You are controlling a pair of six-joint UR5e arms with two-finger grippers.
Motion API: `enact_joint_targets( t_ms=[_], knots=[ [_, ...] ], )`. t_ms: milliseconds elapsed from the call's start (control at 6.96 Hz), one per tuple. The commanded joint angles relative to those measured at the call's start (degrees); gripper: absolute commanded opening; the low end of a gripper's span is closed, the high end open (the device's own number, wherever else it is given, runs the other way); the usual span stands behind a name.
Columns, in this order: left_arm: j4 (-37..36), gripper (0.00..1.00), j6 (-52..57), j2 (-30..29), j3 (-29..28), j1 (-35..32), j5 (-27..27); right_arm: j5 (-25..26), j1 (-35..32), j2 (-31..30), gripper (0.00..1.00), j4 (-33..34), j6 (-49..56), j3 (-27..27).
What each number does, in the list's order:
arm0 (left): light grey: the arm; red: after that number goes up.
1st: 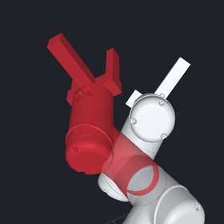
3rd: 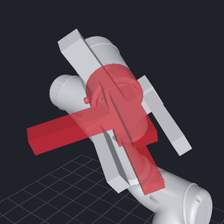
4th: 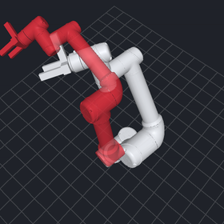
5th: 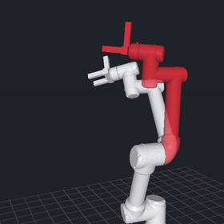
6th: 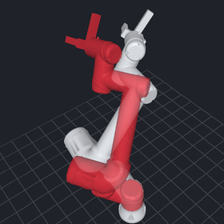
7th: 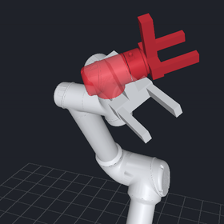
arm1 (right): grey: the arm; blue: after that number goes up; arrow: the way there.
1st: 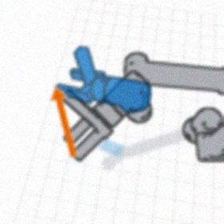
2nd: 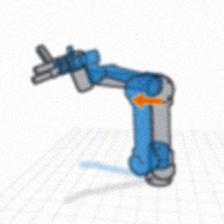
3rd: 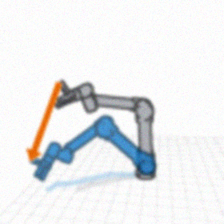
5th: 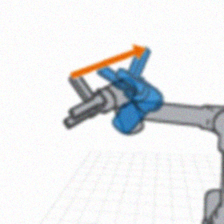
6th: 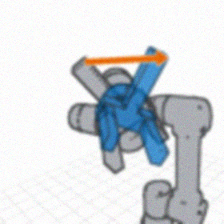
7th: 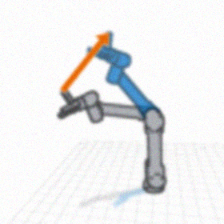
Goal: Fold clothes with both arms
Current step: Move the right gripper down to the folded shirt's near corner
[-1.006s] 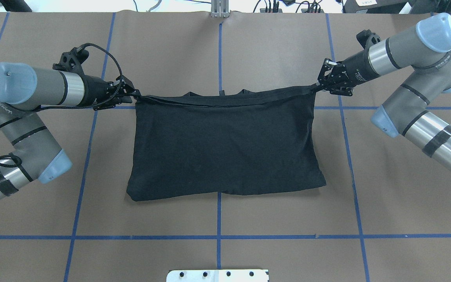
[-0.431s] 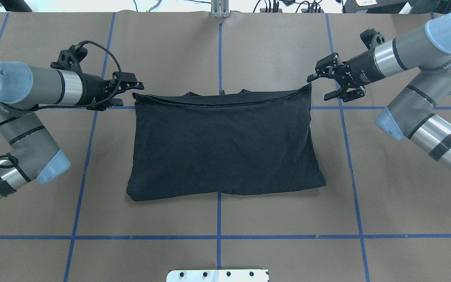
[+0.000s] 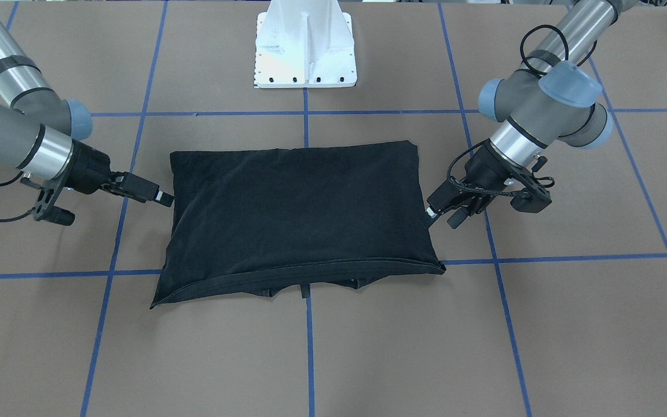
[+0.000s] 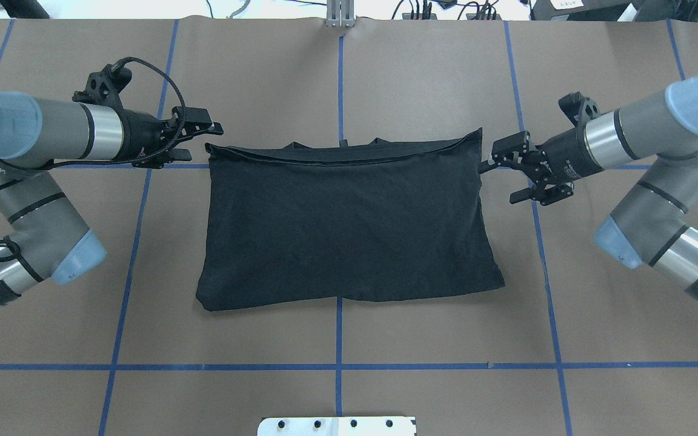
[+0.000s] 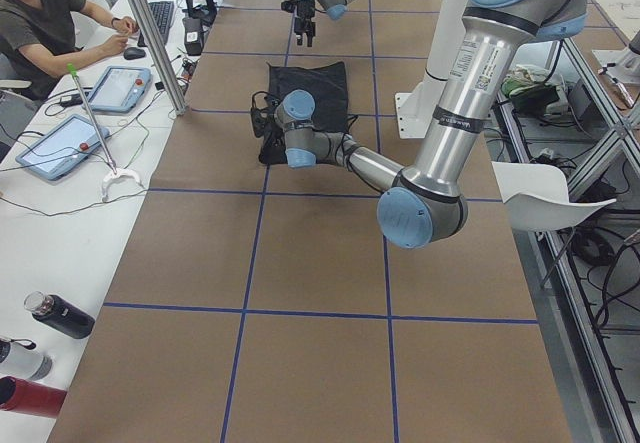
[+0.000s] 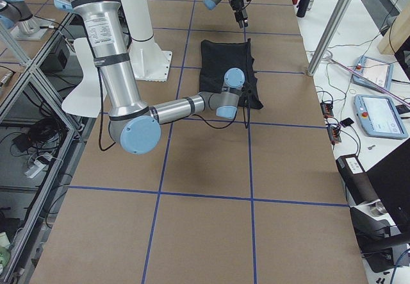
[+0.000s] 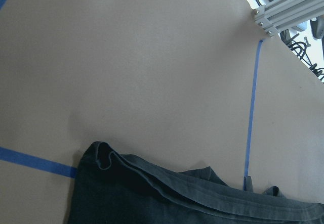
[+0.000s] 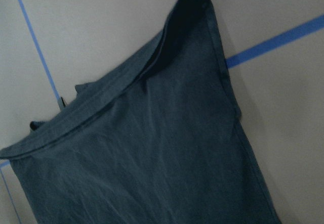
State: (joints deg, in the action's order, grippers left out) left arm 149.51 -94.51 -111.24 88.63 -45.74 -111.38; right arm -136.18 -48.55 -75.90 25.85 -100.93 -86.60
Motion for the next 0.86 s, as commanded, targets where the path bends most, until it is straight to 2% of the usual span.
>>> enact_joint_targets(
  t_ms=[0,144,575,719],
  knots=[
    [-4.28,1.0,-0.24,-0.03,3.63,-0.05,0.11,4.5,7.38,-6.17,1.0,0.08,-0.06,-3.84],
    [-6.84,1.0,-0.24,-0.03,5.65,0.03,0.2,7.39,10.64,-7.32,1.0,0.17,-0.06,-3.84],
    [-7.13,1.0,-0.33,-0.12,6.38,0.12,0.28,7.51,11.8,-8.56,1.0,0.26,0.03,-4.54],
    [-7.13,1.0,-0.24,-0.03,6.64,0.12,0.29,7.51,12.07,-8.47,0.96,0.26,-0.06,-4.63]
  ],
)
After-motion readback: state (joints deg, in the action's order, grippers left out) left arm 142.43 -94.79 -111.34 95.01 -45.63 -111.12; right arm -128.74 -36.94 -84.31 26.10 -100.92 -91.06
